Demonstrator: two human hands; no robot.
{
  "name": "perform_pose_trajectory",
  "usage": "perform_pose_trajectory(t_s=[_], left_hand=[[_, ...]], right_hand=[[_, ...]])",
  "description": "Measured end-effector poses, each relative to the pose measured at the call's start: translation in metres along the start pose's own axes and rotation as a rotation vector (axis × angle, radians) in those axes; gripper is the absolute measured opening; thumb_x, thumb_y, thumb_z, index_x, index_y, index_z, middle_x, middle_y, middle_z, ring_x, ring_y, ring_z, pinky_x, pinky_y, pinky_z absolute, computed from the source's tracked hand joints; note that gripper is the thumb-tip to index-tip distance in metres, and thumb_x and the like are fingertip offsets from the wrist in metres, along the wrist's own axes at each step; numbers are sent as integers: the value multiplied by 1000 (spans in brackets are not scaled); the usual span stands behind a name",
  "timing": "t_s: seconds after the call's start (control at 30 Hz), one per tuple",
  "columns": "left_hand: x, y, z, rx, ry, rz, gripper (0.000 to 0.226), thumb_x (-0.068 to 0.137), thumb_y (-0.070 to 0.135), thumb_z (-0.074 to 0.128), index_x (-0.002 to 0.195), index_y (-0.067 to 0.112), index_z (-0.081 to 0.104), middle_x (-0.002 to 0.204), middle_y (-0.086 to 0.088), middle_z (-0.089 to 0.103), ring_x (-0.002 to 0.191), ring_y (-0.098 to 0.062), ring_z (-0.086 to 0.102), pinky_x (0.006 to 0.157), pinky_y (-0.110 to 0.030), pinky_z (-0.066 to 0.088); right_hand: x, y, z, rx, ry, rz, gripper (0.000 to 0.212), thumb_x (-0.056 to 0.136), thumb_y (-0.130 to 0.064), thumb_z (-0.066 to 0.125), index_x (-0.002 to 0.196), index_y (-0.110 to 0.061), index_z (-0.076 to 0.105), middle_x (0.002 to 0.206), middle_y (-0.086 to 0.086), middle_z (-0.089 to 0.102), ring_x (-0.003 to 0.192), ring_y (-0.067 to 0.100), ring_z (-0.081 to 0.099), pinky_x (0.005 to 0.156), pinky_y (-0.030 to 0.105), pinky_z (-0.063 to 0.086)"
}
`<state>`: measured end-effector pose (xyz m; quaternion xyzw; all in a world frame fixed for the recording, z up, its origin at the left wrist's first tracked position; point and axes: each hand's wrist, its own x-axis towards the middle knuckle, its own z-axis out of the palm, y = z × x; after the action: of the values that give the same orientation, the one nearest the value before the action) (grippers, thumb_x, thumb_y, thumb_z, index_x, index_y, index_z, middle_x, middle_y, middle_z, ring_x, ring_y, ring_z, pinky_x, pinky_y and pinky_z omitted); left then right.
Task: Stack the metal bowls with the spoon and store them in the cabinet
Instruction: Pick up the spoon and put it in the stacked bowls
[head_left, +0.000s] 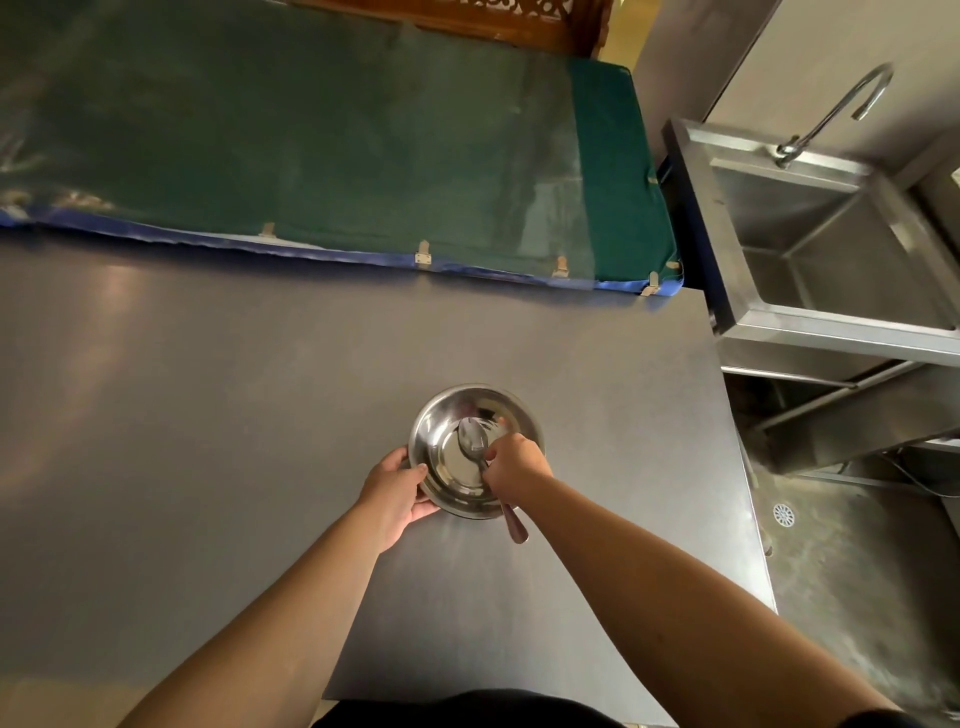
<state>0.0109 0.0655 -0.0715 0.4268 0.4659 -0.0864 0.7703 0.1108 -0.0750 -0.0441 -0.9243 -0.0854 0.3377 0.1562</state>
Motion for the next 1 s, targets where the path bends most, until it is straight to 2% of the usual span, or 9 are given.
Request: perform_pose_trajectory(t_s=[0.17, 0.27, 0.33, 0.4, 0.5, 0.63, 0.77, 0.9, 1.0], left_hand=[[3, 8, 2, 51, 8, -6, 34, 101, -3, 47, 126, 19, 56, 110, -9, 70, 99, -31, 72, 87, -52, 56], [6, 11, 2, 87, 12, 0, 40, 100, -3, 48, 135, 16, 54, 121, -12, 68, 103, -32, 71, 87, -53, 57], [7, 15, 2, 123, 21, 13, 46, 98, -5, 50, 139, 17, 52, 126, -13, 66, 105, -33, 70, 82, -51, 60], [9, 21, 3, 170, 31, 43, 49, 95, -8, 54, 137, 19, 54, 126, -12, 65, 107, -33, 69, 72, -45, 62], [15, 35, 3, 242, 37, 90, 47, 92, -7, 58, 133, 16, 60, 112, -10, 71, 95, -27, 69, 65, -37, 60], [25, 55, 1, 361, 22, 108, 48, 90, -3, 64, 135, 14, 61, 92, 6, 67, 78, -11, 65, 51, -26, 54], [37, 65, 1, 500, -35, 61, 50, 90, -3, 65, 138, 9, 59, 120, -10, 65, 83, -14, 65, 59, -33, 57], [37, 69, 3, 520, -106, 24, 54, 91, -6, 65, 142, 3, 50, 147, -19, 49, 96, -20, 59, 71, -40, 59], [30, 70, 10, 515, -176, 1, 55, 92, -5, 65, 143, 3, 49, 145, -17, 51, 109, -24, 60, 72, -40, 58]], right_hand=[[0, 5, -12, 116, 130, -25, 32, 86, -9, 55, 112, -20, 71, 106, 6, 73, 92, 28, 70, 75, 31, 57], [3, 16, -24, 129, 249, -50, 24, 92, -19, 63, 115, -18, 69, 115, 8, 66, 107, 29, 63, 86, 33, 52], [5, 26, -29, 124, 319, -50, 30, 97, -29, 61, 122, -15, 66, 122, 10, 59, 117, 29, 53, 95, 39, 49], [5, 36, -30, 116, 326, 12, 38, 96, -22, 58, 134, -15, 56, 132, 12, 53, 123, 31, 49, 99, 44, 49], [3, 45, -26, 205, 249, 155, 58, 90, -12, 62, 146, -17, 44, 138, 13, 51, 114, 32, 60, 95, 41, 54], [3, 49, -15, 588, 169, 303, 57, 84, -1, 60, 139, -13, 54, 112, 12, 71, 92, 31, 72, 82, 44, 63], [-1, 52, -11, 764, 204, 361, 46, 81, 6, 59, 124, -10, 67, 89, 8, 73, 78, 30, 75, 73, 48, 65], [-13, 60, -15, 879, 184, 388, 43, 81, 12, 59, 118, -9, 70, 90, 12, 74, 75, 30, 76, 69, 44, 65], [-27, 74, -23, 1001, 186, 371, 36, 82, 14, 61, 112, -1, 72, 89, 15, 75, 75, 29, 75, 68, 42, 65]])
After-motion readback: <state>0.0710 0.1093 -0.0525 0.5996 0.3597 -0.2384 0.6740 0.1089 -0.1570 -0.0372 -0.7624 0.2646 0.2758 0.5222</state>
